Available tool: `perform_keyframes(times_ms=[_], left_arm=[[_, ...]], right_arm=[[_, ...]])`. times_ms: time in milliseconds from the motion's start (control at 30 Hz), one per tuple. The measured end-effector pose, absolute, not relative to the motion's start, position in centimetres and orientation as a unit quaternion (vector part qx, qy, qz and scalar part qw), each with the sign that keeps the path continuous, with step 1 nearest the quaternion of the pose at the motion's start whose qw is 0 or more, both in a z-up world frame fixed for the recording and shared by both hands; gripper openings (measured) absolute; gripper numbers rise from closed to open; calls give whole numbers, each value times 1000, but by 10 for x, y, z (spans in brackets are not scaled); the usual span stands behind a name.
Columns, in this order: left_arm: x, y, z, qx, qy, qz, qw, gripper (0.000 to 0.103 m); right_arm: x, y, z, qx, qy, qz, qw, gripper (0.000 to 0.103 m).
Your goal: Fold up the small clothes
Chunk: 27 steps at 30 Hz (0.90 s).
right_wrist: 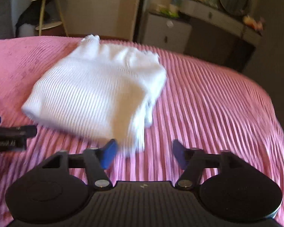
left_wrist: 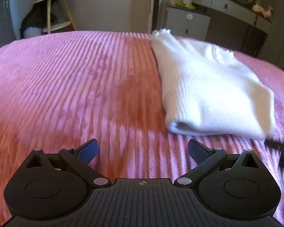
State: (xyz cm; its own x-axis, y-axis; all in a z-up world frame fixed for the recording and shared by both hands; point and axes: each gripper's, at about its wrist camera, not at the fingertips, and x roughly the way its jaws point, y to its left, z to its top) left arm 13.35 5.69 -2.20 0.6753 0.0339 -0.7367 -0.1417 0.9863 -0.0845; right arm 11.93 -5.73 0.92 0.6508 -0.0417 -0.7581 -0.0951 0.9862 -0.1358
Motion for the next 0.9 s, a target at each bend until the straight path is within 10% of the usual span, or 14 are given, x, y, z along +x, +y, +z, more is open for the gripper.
perform_keyframes(times_ms=[100, 900], left_arm=[[113, 59, -3, -101, 388, 34, 915, 103], [44, 41, 92, -19, 386, 21, 922, 103]], right_arm=[[89, -60, 18, -62, 433, 18, 899, 99], [39, -32, 94, -20, 462, 40, 886, 99]])
